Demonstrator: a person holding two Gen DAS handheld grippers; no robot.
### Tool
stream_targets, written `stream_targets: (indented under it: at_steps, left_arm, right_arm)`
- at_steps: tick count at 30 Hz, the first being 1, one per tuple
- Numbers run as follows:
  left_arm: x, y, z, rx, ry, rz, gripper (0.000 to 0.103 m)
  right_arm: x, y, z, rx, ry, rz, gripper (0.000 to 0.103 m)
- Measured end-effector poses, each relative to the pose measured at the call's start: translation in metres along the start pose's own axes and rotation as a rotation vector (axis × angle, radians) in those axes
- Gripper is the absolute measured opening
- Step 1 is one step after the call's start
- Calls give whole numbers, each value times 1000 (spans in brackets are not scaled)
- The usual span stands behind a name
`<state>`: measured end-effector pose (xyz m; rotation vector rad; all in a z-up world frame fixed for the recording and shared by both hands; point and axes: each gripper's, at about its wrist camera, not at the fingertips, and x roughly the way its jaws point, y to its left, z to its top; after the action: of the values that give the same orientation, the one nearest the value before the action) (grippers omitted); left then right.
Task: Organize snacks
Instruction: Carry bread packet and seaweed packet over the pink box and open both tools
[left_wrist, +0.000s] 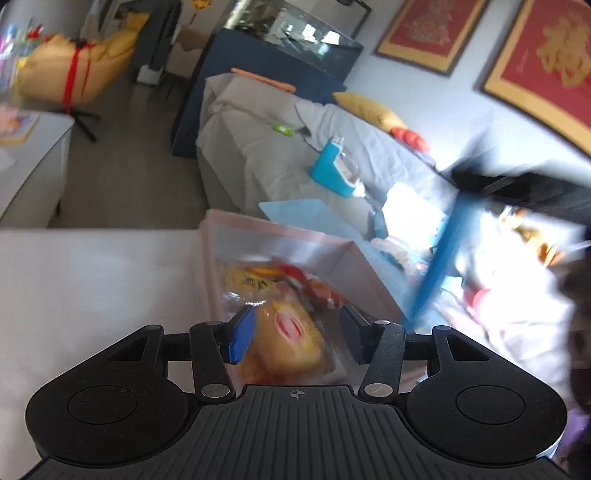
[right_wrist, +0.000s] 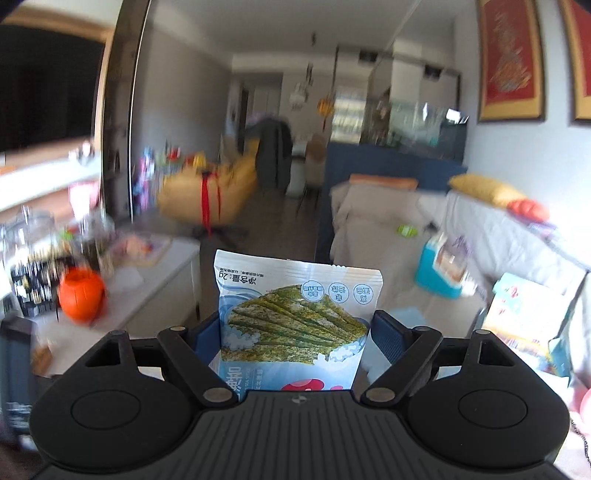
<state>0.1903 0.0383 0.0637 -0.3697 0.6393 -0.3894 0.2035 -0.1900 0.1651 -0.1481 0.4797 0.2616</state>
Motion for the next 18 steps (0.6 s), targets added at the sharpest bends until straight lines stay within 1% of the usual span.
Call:
stream_targets:
  at_steps: [1,2,3,4,5,7,8,10,12,14,16,18]
  left_arm:
    - [-12,9,0,-1,-19,14,55]
    - [-25,15,-3,9,-45,43,55]
    - [-38,23,-4,19,-71,77,55]
    - [-53,33,-4,32,-99,118,55]
    - [-65,41,-6,46,-121,158,55]
    - [-89,58,-9,74,-152,265,56]
    - [-99,68,-10,80,-159,332,55]
    - [-115,91,-9,60,-160,459,56]
    - [-125,116,-10,7,-167,575,56]
    - [-132,138,-12,-55,-166,628,55]
    - [-134,154,-15,-101,-151,642,55]
    - [-127,163,-19,-115,-122,662,56]
  right_arm:
    - [18,5,-3,2,49,19,84]
    - [37,8,-8,17,100,45,84]
    - [56,10,-15,45,156,90,86]
    - [80,11,-23,89,232,151,86]
    - [98,11,-31,133,287,181,86]
    - [126,13,-49,218,368,190,87]
    - [134,13,-55,237,386,193,87]
    - [139,15,-60,242,389,199,86]
    - [133,16,-58,215,353,179,86]
    - [117,21,-50,156,289,151,86]
    - [102,20,-40,125,239,163,87]
    - [88,22,-28,126,206,185,87]
